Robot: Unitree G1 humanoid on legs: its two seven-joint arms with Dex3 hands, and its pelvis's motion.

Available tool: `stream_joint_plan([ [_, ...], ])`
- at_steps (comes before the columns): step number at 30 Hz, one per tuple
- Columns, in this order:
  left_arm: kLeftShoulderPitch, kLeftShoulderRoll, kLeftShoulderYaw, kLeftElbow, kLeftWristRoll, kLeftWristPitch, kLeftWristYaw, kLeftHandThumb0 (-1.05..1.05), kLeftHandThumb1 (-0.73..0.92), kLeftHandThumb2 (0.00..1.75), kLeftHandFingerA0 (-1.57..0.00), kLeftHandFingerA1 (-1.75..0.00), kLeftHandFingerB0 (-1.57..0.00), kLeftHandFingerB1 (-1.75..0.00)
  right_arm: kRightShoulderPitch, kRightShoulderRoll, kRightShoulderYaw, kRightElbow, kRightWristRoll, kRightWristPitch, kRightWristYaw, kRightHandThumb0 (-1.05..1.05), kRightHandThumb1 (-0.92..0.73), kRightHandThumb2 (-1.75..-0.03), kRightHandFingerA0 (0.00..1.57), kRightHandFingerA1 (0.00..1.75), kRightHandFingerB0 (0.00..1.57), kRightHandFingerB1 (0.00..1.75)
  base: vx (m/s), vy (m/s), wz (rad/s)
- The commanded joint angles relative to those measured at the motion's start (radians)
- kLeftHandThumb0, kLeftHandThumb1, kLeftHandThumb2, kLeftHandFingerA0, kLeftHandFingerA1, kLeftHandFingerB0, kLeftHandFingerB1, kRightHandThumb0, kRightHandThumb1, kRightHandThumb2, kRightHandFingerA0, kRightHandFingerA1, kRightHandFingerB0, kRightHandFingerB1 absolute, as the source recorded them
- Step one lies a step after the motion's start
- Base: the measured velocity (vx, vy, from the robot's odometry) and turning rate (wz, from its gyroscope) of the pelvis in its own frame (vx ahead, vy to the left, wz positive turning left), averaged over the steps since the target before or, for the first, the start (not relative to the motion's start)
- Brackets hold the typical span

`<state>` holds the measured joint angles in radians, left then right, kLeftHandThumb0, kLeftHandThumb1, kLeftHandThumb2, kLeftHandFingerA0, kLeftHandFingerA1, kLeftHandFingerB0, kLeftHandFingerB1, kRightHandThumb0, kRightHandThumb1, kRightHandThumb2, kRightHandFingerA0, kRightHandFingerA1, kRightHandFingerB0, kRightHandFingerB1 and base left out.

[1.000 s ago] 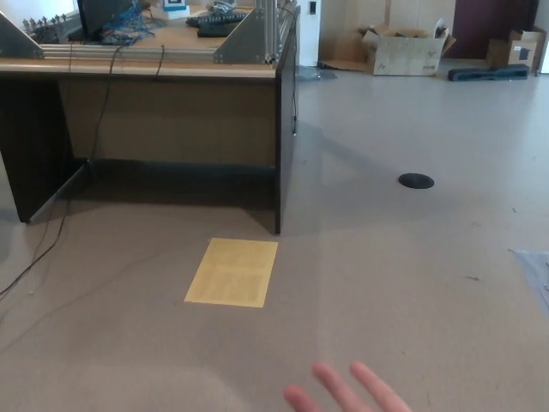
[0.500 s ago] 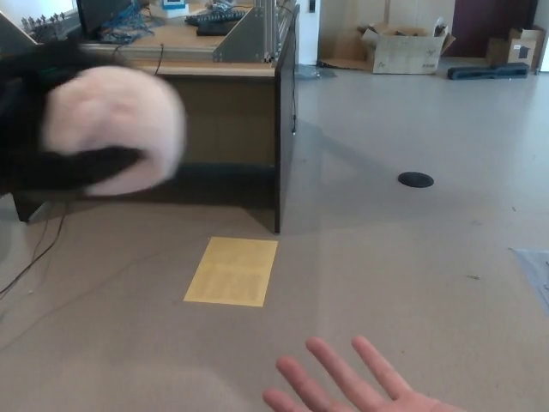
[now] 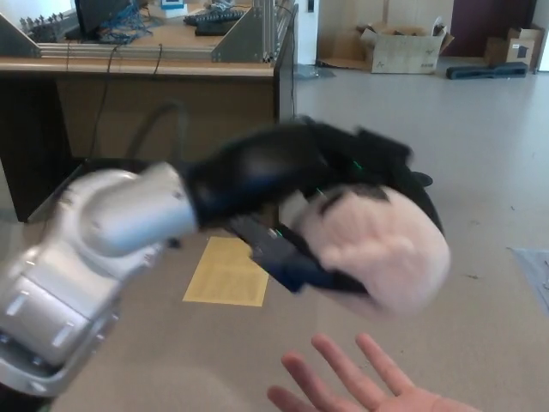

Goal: The robot extends its left hand to pick up an emotional support dumpling from the palm of a person and brings its hand down by its side. Then it extends its arm again to hand the dumpling back to the person.

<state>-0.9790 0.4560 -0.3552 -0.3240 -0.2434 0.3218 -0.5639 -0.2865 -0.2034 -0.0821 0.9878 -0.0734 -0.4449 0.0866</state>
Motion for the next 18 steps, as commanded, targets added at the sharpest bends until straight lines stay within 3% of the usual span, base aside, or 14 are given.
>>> stream_joint_plan([
  [1, -0.004, -0.013, -0.078, -0.034, 0.087, 0.036, -0.053, -0.15, 0.68, 0.74, -0.81, -1.42, -0.83, -1.06, -0.011, -0.023, 0.009, -0.001, -0.008, 0.011, -0.005, -0.44, -0.59, -0.58, 0.71, 0.46, 0.45, 0.34, 0.0, 0.0, 0.0],
  [12, 0.114, -0.023, -0.12, -0.091, 0.111, 0.058, -0.078, -0.16, 0.73, 0.72, -0.76, -1.47, -0.76, -1.16, -0.008, -0.026, 0.031, -0.013, -0.018, -0.005, -0.006, -0.47, -0.6, -0.58, 0.7, 0.49, 0.43, 0.36, 0.0, 0.0, 0.0],
  [13, 0.128, -0.023, -0.121, -0.087, 0.116, 0.049, -0.081, -0.18, 0.73, 0.7, -0.75, -1.5, -0.72, -1.19, -0.009, -0.027, 0.03, -0.015, -0.016, -0.001, -0.001, -0.54, -0.51, -0.81, 0.59, 0.59, 0.35, 0.47, 0.0, 0.0, 0.0],
  [14, 0.133, -0.024, -0.122, -0.085, 0.12, 0.046, -0.082, -0.18, 0.73, 0.7, -0.75, -1.5, -0.72, -1.19, -0.011, -0.027, 0.03, -0.014, -0.015, 0.001, 0.001, -0.54, -0.51, -0.81, 0.59, 0.59, 0.35, 0.47, 0.0, 0.0, 0.0],
  [15, 0.142, -0.026, -0.123, -0.081, 0.127, 0.038, -0.084, -0.17, 0.73, 0.7, -0.76, -1.52, -0.71, -1.21, -0.012, -0.026, 0.027, -0.014, -0.008, 0.003, 0.008, -0.5, -0.6, -0.58, 0.67, 0.5, 0.42, 0.36, 0.0, 0.0, 0.0],
  [18, 0.153, -0.032, -0.123, -0.078, 0.131, 0.04, -0.089, -0.17, 0.73, 0.71, -0.75, -1.49, -0.75, -1.15, -0.015, -0.025, 0.017, -0.004, 0.009, -0.02, 0.026, -0.48, -0.59, -0.58, 0.67, 0.49, 0.45, 0.37, 0.0, 0.0, 0.0],
])
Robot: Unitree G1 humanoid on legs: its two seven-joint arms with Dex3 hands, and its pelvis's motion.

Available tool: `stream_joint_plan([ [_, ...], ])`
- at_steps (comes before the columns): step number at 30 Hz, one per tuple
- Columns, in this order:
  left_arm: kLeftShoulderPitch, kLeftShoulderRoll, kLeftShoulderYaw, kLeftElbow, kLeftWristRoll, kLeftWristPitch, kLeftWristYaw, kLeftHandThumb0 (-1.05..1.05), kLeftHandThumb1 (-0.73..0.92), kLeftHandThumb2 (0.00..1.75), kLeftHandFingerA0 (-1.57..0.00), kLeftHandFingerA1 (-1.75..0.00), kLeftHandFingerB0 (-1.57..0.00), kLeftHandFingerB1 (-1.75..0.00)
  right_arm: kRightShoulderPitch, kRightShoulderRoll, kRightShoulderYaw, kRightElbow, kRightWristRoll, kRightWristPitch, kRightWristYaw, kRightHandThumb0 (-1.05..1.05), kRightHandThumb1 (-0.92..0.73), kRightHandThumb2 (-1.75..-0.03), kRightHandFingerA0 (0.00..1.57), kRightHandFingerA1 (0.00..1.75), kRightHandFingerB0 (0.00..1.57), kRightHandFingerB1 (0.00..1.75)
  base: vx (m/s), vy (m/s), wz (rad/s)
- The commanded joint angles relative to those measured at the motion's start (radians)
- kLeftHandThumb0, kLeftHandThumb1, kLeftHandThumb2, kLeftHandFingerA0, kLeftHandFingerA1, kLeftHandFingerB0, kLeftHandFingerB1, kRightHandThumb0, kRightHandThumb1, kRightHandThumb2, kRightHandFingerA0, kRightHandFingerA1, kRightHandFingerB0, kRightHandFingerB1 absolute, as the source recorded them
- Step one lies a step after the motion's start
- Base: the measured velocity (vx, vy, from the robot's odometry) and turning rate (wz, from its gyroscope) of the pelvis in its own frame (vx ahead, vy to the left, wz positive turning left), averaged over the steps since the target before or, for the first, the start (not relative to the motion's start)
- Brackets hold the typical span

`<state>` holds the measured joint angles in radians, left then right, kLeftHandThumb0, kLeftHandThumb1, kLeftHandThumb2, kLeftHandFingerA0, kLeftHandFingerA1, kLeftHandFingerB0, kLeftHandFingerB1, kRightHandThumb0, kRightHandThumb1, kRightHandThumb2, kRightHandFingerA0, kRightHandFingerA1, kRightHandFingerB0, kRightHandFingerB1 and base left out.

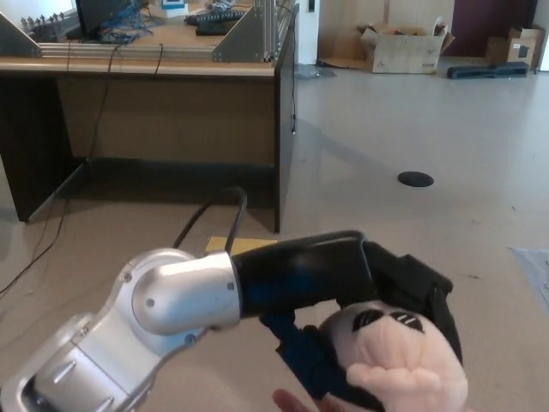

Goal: The robot extends its left hand to pick up an emotional support dumpling from the palm of a person and brings its hand down by its side. Then it extends its arm again to hand the dumpling back to the person.

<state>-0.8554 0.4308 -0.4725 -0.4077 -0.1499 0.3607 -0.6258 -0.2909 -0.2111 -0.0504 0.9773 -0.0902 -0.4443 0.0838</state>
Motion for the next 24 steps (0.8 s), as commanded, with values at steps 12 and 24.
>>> stream_joint_plan([
  [12, 0.052, -0.006, -0.012, 0.028, 0.131, -0.077, -0.035, -0.37, 0.27, 0.89, 0.0, -0.48, 0.0, -0.49, -0.03, -0.027, -0.017, 0.023, 0.034, -0.015, 0.059, -0.57, -0.48, -0.81, 0.56, 0.56, 0.38, 0.47, 0.0, 0.0, 0.0],
  [24, 0.032, 0.002, 0.052, 0.024, 0.084, -0.027, -0.095, -0.73, 0.39, 0.85, 0.0, -0.1, 0.0, -0.06, -0.042, -0.025, -0.01, 0.004, 0.023, 0.03, 0.037, -0.45, -0.58, -0.58, 0.7, 0.48, 0.46, 0.35, 0.0, 0.0, 0.0],
])
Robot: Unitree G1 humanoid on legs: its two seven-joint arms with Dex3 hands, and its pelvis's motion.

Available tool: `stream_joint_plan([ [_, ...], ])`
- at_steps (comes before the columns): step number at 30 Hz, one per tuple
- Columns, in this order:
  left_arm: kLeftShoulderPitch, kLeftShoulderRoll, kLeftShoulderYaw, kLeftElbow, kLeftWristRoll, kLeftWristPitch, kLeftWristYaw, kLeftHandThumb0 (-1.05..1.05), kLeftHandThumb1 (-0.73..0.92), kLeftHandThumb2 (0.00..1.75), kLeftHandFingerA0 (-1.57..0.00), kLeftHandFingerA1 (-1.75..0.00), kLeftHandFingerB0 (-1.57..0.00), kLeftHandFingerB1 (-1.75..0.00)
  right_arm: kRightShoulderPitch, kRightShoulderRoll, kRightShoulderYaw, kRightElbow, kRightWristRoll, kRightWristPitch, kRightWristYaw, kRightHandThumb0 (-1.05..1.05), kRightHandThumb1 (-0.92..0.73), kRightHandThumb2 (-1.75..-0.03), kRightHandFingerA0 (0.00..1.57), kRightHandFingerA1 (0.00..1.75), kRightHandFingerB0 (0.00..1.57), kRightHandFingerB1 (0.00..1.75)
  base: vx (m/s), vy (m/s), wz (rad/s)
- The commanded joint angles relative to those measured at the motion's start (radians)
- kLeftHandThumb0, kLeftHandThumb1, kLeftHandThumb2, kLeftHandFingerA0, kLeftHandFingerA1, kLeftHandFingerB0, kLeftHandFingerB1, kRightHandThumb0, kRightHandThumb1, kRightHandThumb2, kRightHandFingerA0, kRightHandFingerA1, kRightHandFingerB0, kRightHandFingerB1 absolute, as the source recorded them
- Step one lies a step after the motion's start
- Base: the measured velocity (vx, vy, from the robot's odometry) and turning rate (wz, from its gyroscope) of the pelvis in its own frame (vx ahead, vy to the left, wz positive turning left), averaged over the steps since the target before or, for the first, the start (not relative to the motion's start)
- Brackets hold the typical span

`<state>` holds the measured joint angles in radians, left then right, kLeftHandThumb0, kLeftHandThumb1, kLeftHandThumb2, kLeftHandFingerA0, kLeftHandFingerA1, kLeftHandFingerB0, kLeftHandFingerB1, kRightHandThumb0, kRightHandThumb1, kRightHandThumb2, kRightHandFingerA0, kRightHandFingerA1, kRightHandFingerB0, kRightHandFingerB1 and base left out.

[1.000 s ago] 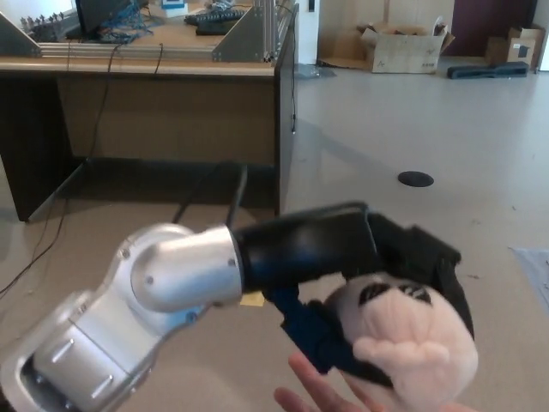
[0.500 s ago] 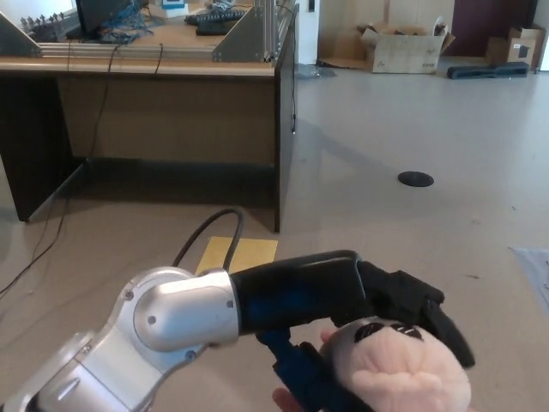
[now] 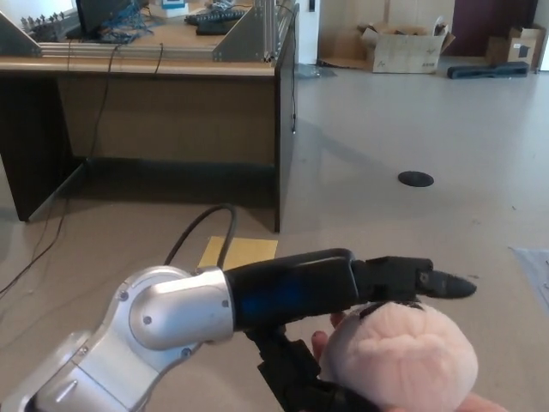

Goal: The robot extends its left hand to pick up an emotional support dumpling from the palm of a person and brings its hand down by its side. Then it extends its arm again to hand the dumpling back to the person.

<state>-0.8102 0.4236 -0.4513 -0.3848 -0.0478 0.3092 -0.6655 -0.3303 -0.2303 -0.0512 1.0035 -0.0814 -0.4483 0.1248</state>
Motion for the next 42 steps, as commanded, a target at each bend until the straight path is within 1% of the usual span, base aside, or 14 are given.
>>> stream_joint_plan([
  [1, -0.02, 0.011, 0.042, -0.001, -0.031, 0.038, -0.068, -0.73, 0.39, 0.85, 0.0, -0.1, 0.0, -0.06, -0.001, 0.0, -0.019, -0.026, 0.031, 0.042, 0.008, -0.45, -0.58, -0.58, 0.7, 0.48, 0.46, 0.35, 0.0, 0.0, 0.0],
  [4, -0.051, 0.022, 0.087, 0.006, -0.072, 0.048, -0.106, -0.83, 0.46, 0.88, 0.0, -0.01, 0.0, 0.0, -0.002, 0.001, -0.022, -0.016, 0.032, 0.027, 0.006, -0.54, -0.48, -0.8, 0.68, 0.6, 0.43, 0.48, 0.0, 0.0, 0.0],
  [6, -0.086, 0.022, 0.149, 0.015, -0.122, 0.055, -0.124, -0.8, 0.44, 0.86, 0.0, -0.05, 0.0, 0.0, -0.004, 0.0, -0.021, -0.015, 0.026, 0.034, -0.002, -0.45, -0.59, -0.58, 0.71, 0.48, 0.47, 0.35, 0.0, 0.0, 0.0],
  [16, -0.267, 0.065, 0.425, 0.013, -0.319, 0.247, -0.137, -0.68, 0.41, 0.78, 0.0, 0.0, 0.0, -0.06, 0.004, -0.004, 0.002, -0.027, -0.008, 0.03, -0.049, -0.4, -0.61, -0.58, 0.7, 0.46, 0.45, 0.35, 0.0, 0.0, 0.0],
  [18, -0.284, 0.095, 0.502, 0.032, -0.353, 0.256, -0.138, -0.67, 0.4, 0.78, 0.0, -0.03, 0.0, -0.07, 0.002, -0.005, 0.006, -0.024, -0.013, 0.021, -0.053, -0.46, -0.51, -0.77, 0.64, 0.57, 0.41, 0.46, 0.0, 0.0, 0.0],
  [19, -0.281, 0.11, 0.547, 0.042, -0.373, 0.255, -0.136, -0.69, 0.41, 0.79, 0.0, -0.06, 0.0, -0.06, 0.001, -0.005, 0.005, -0.02, -0.011, 0.016, -0.05, -0.39, -0.6, -0.58, 0.71, 0.47, 0.45, 0.35, 0.0, 0.0, 0.0],
  [24, -0.191, 0.18, 0.661, 0.061, -0.396, 0.243, -0.146, -0.7, 0.4, 0.82, 0.0, -0.11, 0.0, -0.09, 0.005, -0.012, 0.0, -0.009, -0.008, 0.009, -0.048, -0.38, -0.6, -0.58, 0.71, 0.48, 0.46, 0.35, 0.0, 0.0, 0.0],
  [25, -0.141, 0.194, 0.68, 0.068, -0.39, 0.21, -0.162, -0.82, 0.44, 0.6, 0.0, -0.25, 0.0, -0.04, 0.008, -0.011, -0.002, -0.01, -0.004, 0.011, -0.044, -0.39, -0.59, -0.58, 0.7, 0.47, 0.46, 0.35, 0.0, 0.0, 0.0],
  [27, -0.009, 0.213, 0.728, 0.079, -0.377, 0.144, -0.189, -0.71, 0.34, 0.7, -0.03, -0.24, 0.0, -0.06, 0.018, -0.009, -0.005, -0.017, -0.001, 0.016, -0.044, -0.46, -0.5, -0.76, 0.64, 0.57, 0.42, 0.46, 0.0, 0.0, 0.0],
  [29, 0.163, 0.205, 0.777, 0.081, -0.355, 0.081, -0.192, -0.7, 0.36, 0.72, -0.04, -0.25, 0.0, -0.09, 0.029, -0.009, -0.007, -0.02, 0.0, 0.012, -0.046, -0.38, -0.59, -0.57, 0.7, 0.48, 0.46, 0.35, 0.0, 0.0, 0.0],
  [34, 0.455, 0.1, 0.836, 0.123, -0.286, -0.074, -0.129, -0.63, 0.37, 0.8, -0.02, -0.32, 0.0, -0.14, 0.034, 0.003, -0.001, -0.01, -0.004, 0.0, -0.051, -0.45, -0.5, -0.76, 0.64, 0.58, 0.41, 0.46, 0.0, 0.0, 0.0],
  [35, 0.502, 0.077, 0.838, 0.144, -0.269, -0.11, -0.112, -0.64, 0.38, 0.79, -0.01, -0.28, 0.0, -0.13, 0.036, 0.004, 0.001, -0.01, -0.007, 0.002, -0.053, -0.4, -0.6, -0.58, 0.7, 0.47, 0.45, 0.35, 0.0, 0.0, 0.0],
  [37, 0.7, -0.03, 0.836, 0.342, -0.14, -0.289, 0.051, -0.5, 0.36, 0.7, -0.05, -0.37, -0.01, -0.17, 0.047, 0.007, -0.002, -0.007, -0.003, 0.005, -0.055, -0.46, -0.51, -0.77, 0.64, 0.57, 0.4, 0.46, 0.0, 0.0, 0.0],
  [42, 0.805, -0.114, 0.838, 0.578, -0.015, -0.44, 0.307, -0.42, 0.32, 0.72, -0.05, -0.44, 0.0, -0.27, 0.057, 0.011, 0.001, -0.011, -0.011, 0.005, -0.072, -0.38, -0.6, -0.58, 0.71, 0.46, 0.45, 0.35, 0.0, 0.0, 0.0],
])
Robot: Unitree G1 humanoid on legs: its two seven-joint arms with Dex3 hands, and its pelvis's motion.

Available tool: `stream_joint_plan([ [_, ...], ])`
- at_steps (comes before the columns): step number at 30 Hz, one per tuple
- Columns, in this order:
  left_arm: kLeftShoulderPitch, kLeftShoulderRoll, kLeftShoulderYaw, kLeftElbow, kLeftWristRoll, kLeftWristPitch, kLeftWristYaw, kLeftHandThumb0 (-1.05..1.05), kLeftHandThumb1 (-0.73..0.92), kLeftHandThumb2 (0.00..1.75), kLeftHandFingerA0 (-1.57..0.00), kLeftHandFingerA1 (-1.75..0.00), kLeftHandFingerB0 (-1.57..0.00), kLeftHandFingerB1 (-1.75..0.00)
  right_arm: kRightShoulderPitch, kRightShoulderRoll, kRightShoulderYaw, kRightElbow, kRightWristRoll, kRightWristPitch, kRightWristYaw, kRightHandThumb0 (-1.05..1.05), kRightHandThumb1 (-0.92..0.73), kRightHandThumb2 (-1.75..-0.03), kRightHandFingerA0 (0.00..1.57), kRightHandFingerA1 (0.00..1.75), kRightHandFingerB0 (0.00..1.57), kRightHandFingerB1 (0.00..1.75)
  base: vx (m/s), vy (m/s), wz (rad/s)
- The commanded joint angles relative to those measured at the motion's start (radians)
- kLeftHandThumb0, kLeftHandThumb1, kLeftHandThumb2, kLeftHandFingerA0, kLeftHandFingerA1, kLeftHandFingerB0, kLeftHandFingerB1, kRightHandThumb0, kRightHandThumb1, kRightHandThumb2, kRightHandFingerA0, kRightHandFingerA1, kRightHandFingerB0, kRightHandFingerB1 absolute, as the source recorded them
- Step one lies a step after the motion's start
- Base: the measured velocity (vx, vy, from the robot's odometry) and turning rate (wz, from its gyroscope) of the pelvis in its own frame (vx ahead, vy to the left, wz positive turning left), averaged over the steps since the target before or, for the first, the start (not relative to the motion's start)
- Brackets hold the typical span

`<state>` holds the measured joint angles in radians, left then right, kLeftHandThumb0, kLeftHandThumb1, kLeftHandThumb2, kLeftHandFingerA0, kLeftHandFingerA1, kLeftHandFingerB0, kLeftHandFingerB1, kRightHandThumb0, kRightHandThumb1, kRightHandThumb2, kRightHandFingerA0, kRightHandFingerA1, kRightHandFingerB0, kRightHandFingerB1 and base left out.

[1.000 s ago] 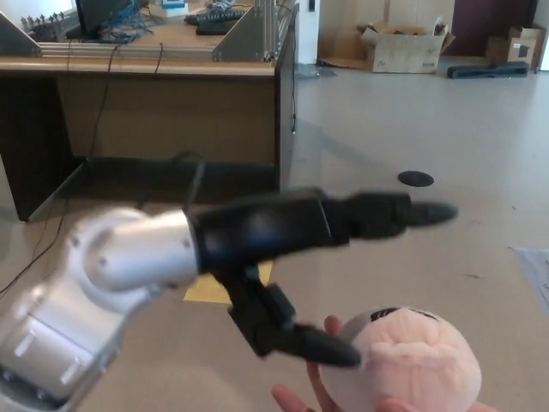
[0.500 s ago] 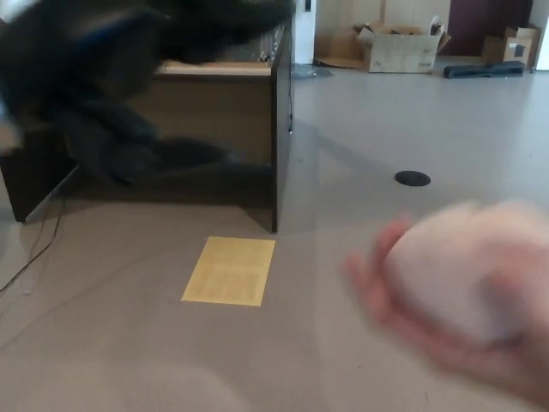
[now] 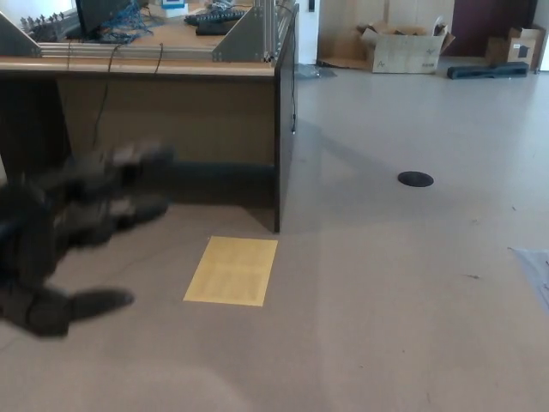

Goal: The robot extends its left hand to pick up an emotional support dumpling from the palm of a person and brings its hand down by its side. Then it extends its arm again to hand the dumpling back to the person.

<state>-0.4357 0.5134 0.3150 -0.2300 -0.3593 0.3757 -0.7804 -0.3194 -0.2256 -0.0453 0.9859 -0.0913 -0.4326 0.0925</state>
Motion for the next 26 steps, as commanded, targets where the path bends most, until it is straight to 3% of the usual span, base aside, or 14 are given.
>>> stream_joint_plan([
  [1, 0.443, -0.211, 0.068, 0.494, 0.329, -0.564, 0.486, -0.26, 0.4, 0.9, -0.03, -0.49, 0.0, -0.48, 0.046, 0.005, -0.004, 0.005, -0.003, -0.01, -0.042, -0.37, -0.61, -0.58, 0.71, 0.47, 0.44, 0.35, 0.0, 0.0, 0.0],
  [6, 0.46, -0.216, 0.063, 0.682, 0.383, -0.694, 0.623, -0.26, 0.41, 0.91, -0.02, -0.47, 0.0, -0.48, 0.036, 0.007, -0.003, 0.009, -0.004, -0.017, -0.039, -0.38, -0.61, -0.58, 0.71, 0.47, 0.43, 0.35, 0.0, 0.0, 0.0],
  [7, 0.467, -0.222, 0.064, 0.721, 0.383, -0.715, 0.643, -0.43, 0.44, 0.63, -0.18, -0.39, -0.11, -0.33, 0.029, 0.009, -0.003, 0.009, -0.004, -0.005, -0.042, -0.47, -0.51, -0.78, 0.65, 0.57, 0.4, 0.46, 0.0, 0.0, 0.0],
  [8, 0.471, -0.226, 0.064, 0.748, 0.383, -0.73, 0.657, -0.43, 0.44, 0.63, -0.18, -0.39, -0.11, -0.33, 0.024, 0.011, -0.004, 0.009, -0.003, 0.005, -0.044, -0.47, -0.51, -0.78, 0.65, 0.57, 0.4, 0.46, 0.0, 0.0, 0.0],
  [9, 0.465, -0.232, 0.063, 0.759, 0.381, -0.74, 0.67, -0.35, 0.44, 0.61, -0.24, -0.39, -0.15, -0.33, 0.012, 0.016, -0.009, 0.015, 0.003, -0.002, -0.046, -0.39, -0.6, -0.58, 0.71, 0.48, 0.45, 0.35, 0.0, 0.0, 0.0],
  [14, 0.452, -0.22, 0.044, 0.768, 0.374, -0.751, 0.644, -0.32, 0.49, 0.6, -0.19, -0.38, -0.14, -0.3, 0.019, 0.016, -0.02, 0.009, 0.016, -0.015, -0.038, -0.39, -0.59, -0.58, 0.72, 0.47, 0.45, 0.35, 0.0, 0.0, 0.0],
  [16, 0.446, -0.21, 0.027, 0.785, 0.383, -0.77, 0.639, -0.36, 0.48, 0.61, -0.2, -0.38, -0.16, -0.31, 0.02, 0.013, -0.023, 0.007, 0.017, -0.021, -0.039, -0.39, -0.6, -0.58, 0.72, 0.47, 0.45, 0.35, 0.0, 0.0, 0.0],
  [17, 0.447, -0.205, 0.014, 0.788, 0.401, -0.787, 0.651, -0.17, 0.4, 0.9, -0.13, -0.51, -0.08, -0.49, 0.019, 0.013, -0.024, 0.008, 0.015, -0.021, -0.042, -0.38, -0.6, -0.58, 0.72, 0.47, 0.45, 0.35, 0.0, 0.0, 0.0],
  [18, 0.45, -0.202, 0.007, 0.787, 0.411, -0.794, 0.657, -0.17, 0.4, 0.9, -0.13, -0.51, -0.08, -0.49, 0.018, 0.014, -0.024, 0.009, 0.015, -0.021, -0.043, -0.38, -0.6, -0.58, 0.72, 0.47, 0.45, 0.35, 0.0, 0.0, 0.0],
  [19, 0.455, -0.198, -0.003, 0.784, 0.422, -0.8, 0.66, -0.17, 0.41, 0.9, -0.13, -0.52, -0.09, -0.49, 0.016, 0.014, -0.023, 0.011, 0.013, -0.016, -0.045, -0.46, -0.51, -0.77, 0.65, 0.57, 0.4, 0.46, 0.0, 0.0, 0.0],
  [23, 0.451, -0.199, -0.014, 0.792, 0.416, -0.796, 0.654, -0.18, 0.4, 0.91, -0.14, -0.52, -0.1, -0.49, 0.018, 0.015, -0.021, 0.004, 0.009, 0.0, -0.05, -0.45, -0.51, -0.76, 0.63, 0.56, 0.4, 0.46, 0.0, 0.0, 0.0],
  [24, 0.451, -0.196, -0.018, 0.796, 0.421, -0.797, 0.657, -0.18, 0.41, 0.91, -0.14, -0.52, -0.1, -0.49, 0.022, 0.017, -0.025, 0.003, 0.015, 0.0, -0.046, -0.37, -0.6, -0.58, 0.69, 0.46, 0.45, 0.35, 0.0, 0.0, 0.0],
  [25, 0.45, -0.19, -0.026, 0.809, 0.431, -0.806, 0.667, -0.18, 0.41, 0.91, -0.15, -0.52, -0.11, -0.5, 0.027, 0.018, -0.028, 0.008, 0.019, -0.011, -0.043, -0.45, -0.51, -0.76, 0.64, 0.57, 0.4, 0.46, 0.0, 0.0, 0.0],
  [26, 0.45, -0.19, -0.026, 0.809, 0.431, -0.806, 0.667, -0.18, 0.41, 0.91, -0.15, -0.52, -0.11, -0.5, 0.027, 0.018, -0.028, 0.008, 0.019, -0.011, -0.043, -0.45, -0.51, -0.76, 0.64, 0.57, 0.4, 0.46, 0.0, 0.0, 0.0],
])
